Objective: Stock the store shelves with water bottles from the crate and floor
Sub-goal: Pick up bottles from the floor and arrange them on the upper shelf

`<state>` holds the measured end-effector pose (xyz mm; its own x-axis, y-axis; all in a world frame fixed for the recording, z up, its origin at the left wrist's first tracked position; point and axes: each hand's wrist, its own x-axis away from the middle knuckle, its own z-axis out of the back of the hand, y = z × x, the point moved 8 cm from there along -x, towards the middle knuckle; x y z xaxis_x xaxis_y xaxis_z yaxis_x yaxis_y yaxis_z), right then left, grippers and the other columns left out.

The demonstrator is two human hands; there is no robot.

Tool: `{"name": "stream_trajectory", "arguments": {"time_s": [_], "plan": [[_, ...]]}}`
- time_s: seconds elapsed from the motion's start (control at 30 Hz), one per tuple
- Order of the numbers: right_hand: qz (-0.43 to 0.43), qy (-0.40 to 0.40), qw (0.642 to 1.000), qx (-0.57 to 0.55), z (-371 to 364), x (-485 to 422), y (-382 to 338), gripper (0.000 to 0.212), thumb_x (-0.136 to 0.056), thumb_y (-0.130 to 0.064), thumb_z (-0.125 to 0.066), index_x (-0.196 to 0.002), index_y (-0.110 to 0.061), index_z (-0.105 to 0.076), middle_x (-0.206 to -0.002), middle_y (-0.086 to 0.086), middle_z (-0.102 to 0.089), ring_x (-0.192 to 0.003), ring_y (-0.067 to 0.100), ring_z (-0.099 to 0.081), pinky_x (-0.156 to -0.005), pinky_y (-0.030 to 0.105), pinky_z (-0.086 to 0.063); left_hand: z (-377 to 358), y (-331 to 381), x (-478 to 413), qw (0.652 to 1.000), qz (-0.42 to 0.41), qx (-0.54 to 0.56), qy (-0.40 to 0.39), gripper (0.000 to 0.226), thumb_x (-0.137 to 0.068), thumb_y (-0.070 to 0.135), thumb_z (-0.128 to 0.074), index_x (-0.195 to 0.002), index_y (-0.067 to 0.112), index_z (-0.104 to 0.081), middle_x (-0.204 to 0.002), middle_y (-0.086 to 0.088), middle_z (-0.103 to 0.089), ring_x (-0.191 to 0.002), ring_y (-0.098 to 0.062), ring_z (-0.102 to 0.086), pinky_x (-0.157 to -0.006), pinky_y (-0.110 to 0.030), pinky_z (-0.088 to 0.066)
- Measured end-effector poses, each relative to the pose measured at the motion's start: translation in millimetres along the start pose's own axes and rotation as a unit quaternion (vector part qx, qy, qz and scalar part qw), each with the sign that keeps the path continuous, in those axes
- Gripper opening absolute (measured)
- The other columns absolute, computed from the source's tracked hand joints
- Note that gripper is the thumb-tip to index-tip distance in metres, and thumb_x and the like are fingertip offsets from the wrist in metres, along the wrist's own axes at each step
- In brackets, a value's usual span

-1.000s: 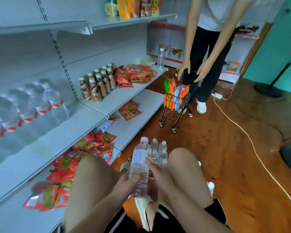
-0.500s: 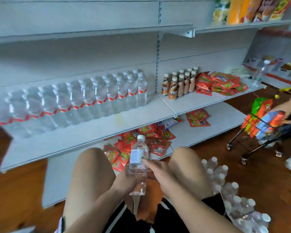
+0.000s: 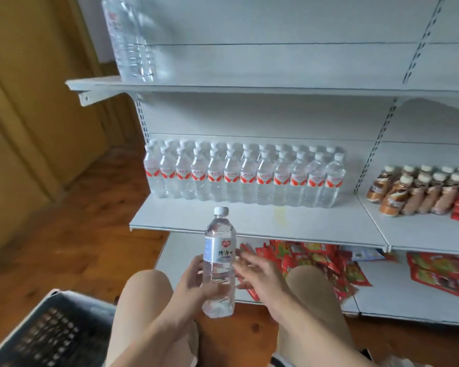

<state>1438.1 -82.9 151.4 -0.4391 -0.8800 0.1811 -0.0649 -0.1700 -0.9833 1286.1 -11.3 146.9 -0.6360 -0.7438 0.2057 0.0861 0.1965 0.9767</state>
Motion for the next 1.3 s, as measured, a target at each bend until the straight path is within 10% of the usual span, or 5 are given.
{"name": "stream_trajectory", "arguments": {"time_s": [0.43, 0.53, 0.9, 1.3], "plan": [[0.312, -0.128, 0.931, 0.137, -46, -49, -300, 0.071, -0.081, -0.053, -0.065, -0.142, -0.067, -0.032, -0.114, -0.015, -0.064, -0.104, 0.004, -0.069, -0.081, 0.021, -0.053, 42, 317, -22, 0.924, -0.323, -0.199, 0.043, 0.067, -0.073, 0.018, -0.089, -0.132, 0.024, -0.06, -0.123, 0.006, -0.073, -0.118, -0.015, -0.067, -0.101, -0.028, -0.052], [0.36, -0.109, 0.912, 0.166, -55, -71, -356, 0.073, -0.085, -0.046, -0.071, -0.144, -0.065, -0.031, -0.119, -0.017, -0.066, -0.101, 0.002, -0.07, -0.084, 0.023, -0.056, 57, 373, -37, 0.893, -0.364, -0.261, 0.048, 0.064, -0.074, 0.021, -0.089, -0.131, 0.024, -0.06, -0.122, 0.008, -0.073, -0.115, -0.014, -0.069, -0.104, -0.037, -0.051], [0.372, -0.029, 0.895, 0.246, -107, -223, -447, 0.062, -0.084, -0.036, -0.081, -0.137, -0.04, -0.05, -0.108, -0.015, -0.064, -0.088, 0.011, -0.073, -0.089, 0.044, -0.059, 142, 471, -165, 0.869, -0.316, -0.38, 0.037, 0.054, -0.076, 0.023, -0.089, -0.125, 0.028, -0.066, -0.111, 0.011, -0.075, -0.101, -0.007, -0.072, -0.097, -0.033, -0.056], [0.312, 0.033, 0.891, 0.329, -148, -396, -466, 0.055, -0.088, -0.032, -0.075, -0.137, -0.024, -0.05, -0.12, -0.004, -0.064, -0.11, 0.02, -0.063, -0.097, 0.047, -0.054, 229, 435, -273, 0.797, -0.231, -0.518, 0.208, 0.032, -0.093, 0.05, -0.064, -0.112, 0.025, -0.063, -0.107, 0.009, -0.057, -0.098, -0.012, -0.057, -0.087, -0.028, -0.048]]}}
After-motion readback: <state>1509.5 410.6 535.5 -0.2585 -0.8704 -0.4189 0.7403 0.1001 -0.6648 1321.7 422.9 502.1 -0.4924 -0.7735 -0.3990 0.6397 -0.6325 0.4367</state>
